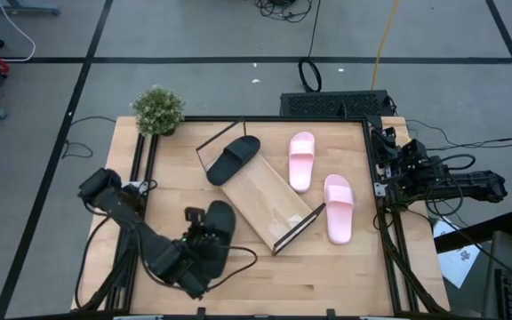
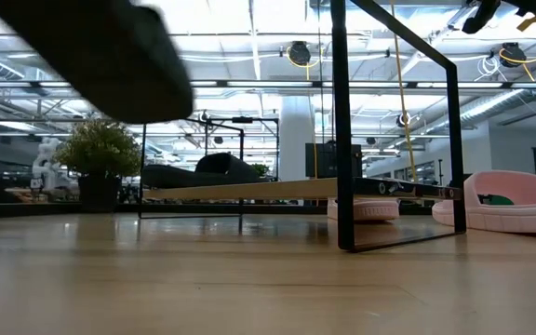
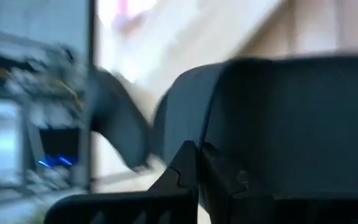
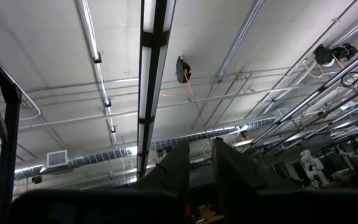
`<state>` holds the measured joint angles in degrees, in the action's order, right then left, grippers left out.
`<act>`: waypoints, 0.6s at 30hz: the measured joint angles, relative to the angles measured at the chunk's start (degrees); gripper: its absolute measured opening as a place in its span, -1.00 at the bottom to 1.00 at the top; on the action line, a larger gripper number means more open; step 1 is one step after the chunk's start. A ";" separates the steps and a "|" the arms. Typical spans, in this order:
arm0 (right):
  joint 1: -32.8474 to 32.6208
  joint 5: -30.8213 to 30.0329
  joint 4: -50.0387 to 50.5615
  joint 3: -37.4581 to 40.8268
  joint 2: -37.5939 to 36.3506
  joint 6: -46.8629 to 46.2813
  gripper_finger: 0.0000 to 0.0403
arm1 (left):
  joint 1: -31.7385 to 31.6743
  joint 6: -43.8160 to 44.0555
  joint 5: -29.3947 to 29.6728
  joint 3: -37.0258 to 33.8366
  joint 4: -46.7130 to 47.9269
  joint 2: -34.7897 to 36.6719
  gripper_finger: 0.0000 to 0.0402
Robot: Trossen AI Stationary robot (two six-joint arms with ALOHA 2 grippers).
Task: Pick and place slides into the shelf
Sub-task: Put the black slipper on the shelf
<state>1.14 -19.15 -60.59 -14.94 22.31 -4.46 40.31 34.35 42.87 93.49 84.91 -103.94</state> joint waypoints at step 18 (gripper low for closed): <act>-0.01 -0.12 0.01 0.00 0.17 -0.90 -0.71 | -19.63 -52.03 8.76 1.23 -22.18 5.68 -1.00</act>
<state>1.13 -19.27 -60.58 -14.94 22.48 -5.37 20.68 -17.68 51.63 94.72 62.73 -98.26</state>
